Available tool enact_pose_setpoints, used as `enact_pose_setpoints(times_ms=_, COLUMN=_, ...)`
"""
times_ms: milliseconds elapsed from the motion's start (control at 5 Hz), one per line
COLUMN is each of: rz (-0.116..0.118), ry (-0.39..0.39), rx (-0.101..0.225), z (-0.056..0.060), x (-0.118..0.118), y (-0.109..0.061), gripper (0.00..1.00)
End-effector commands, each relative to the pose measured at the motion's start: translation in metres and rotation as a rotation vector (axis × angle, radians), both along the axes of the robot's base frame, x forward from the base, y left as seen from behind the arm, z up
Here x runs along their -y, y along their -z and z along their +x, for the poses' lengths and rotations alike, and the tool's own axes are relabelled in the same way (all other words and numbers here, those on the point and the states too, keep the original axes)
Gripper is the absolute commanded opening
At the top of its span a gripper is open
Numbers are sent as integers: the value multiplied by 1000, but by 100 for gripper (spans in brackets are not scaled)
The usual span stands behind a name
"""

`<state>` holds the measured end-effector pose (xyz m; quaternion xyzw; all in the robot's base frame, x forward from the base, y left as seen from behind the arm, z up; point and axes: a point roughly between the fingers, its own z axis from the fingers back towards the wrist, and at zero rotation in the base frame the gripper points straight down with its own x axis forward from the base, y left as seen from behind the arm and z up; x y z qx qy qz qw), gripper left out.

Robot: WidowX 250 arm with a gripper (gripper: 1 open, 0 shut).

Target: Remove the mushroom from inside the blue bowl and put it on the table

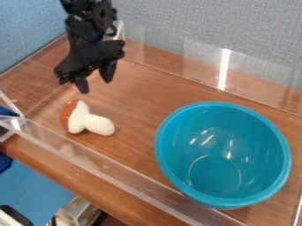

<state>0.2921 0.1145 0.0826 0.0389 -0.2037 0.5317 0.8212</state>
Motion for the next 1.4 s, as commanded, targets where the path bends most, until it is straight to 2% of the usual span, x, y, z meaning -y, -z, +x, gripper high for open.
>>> enact_pose_setpoints(times_ms=0, rz=32, ry=18, rx=36, z=14, x=3, y=-15, gripper=100)
enact_pose_setpoints(times_ms=200, rz=44, ry=73, rx=35, z=32, x=0, y=-5, gripper=100)
enact_pose_setpoints(times_ms=400, rz=55, ry=109, rx=10, z=30, x=-14, y=-11, gripper=100)
enact_pose_setpoints(times_ms=600, rz=56, ry=77, rx=-24, z=28, x=-34, y=-29, gripper=100)
enact_pose_setpoints(times_ms=800, rz=62, ry=51, rx=-33, z=54, x=-37, y=-26, gripper=100)
enact_pose_setpoints(times_ms=1200, rz=65, ry=-128, rx=-58, z=78, x=-25, y=-7, gripper=100)
